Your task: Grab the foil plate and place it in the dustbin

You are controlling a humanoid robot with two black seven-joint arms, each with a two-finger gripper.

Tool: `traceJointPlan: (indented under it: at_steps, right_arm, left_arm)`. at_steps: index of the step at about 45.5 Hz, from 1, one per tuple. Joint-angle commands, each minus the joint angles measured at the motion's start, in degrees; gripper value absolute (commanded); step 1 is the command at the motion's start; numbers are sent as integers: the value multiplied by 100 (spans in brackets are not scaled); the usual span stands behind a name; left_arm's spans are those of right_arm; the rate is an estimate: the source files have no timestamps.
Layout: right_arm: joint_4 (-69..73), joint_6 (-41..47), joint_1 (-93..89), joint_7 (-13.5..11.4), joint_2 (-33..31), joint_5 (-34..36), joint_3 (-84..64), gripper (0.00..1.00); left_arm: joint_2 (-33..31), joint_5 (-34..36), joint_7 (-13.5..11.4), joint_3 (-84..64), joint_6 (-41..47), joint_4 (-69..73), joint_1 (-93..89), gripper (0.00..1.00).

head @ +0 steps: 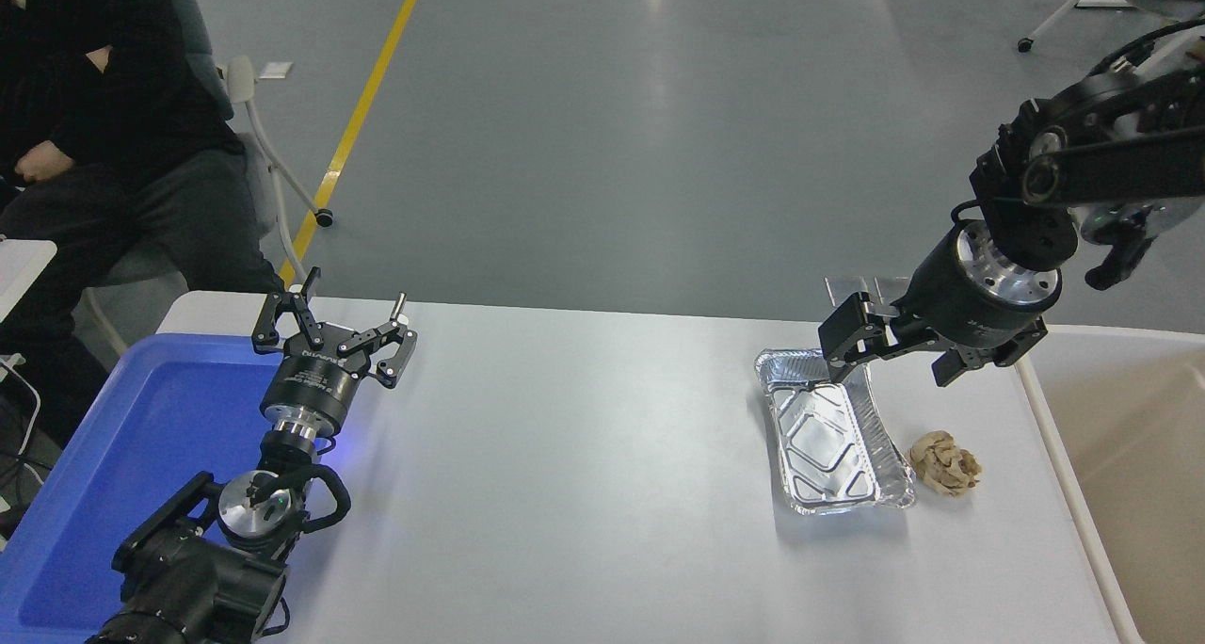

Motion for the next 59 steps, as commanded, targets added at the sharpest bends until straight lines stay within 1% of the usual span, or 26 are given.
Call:
traceJointPlan:
  at_steps: [1,12,25,33,40,46,49,55,59]
  right_arm:
    - [-430,-146,-618,1,119,-274,79,100]
    - [-1045,-260,-1418,1,145,-529,254,100]
    - [-1414,-436,-2086,1,58,-1021,588,100]
    - [-1818,-612,-2473,1,119,-1144,597,100]
    - [-2091,-849,-2780,1,119,-1785,597,100]
    - [-2495,-1068,-3131,1,119,-1971,702,100]
    - [-2680,-1253,-3360,1,128,-2172,782,100]
    - [-3013,-1569,-3720,36,154,-2928,896,100]
    - [-3286,-1596,-3984,45,172,-2999,1150,100]
  left_arm:
    - [0,1,0,-1,0,0,0,99]
    - [0,1,0,-1,0,0,0,99]
    - [9,1,0,-9,-9,0,0,99]
    - [0,1,9,-9,-9,0,0,99]
    - [9,1,0,-9,-9,0,0,99]
    - [9,1,0,-9,0,0,0,99]
    - [9,1,0,-9,-9,0,0,99]
    - [9,1,9,-9,-9,0,9,99]
    - [9,1,0,-9,-9,0,0,99]
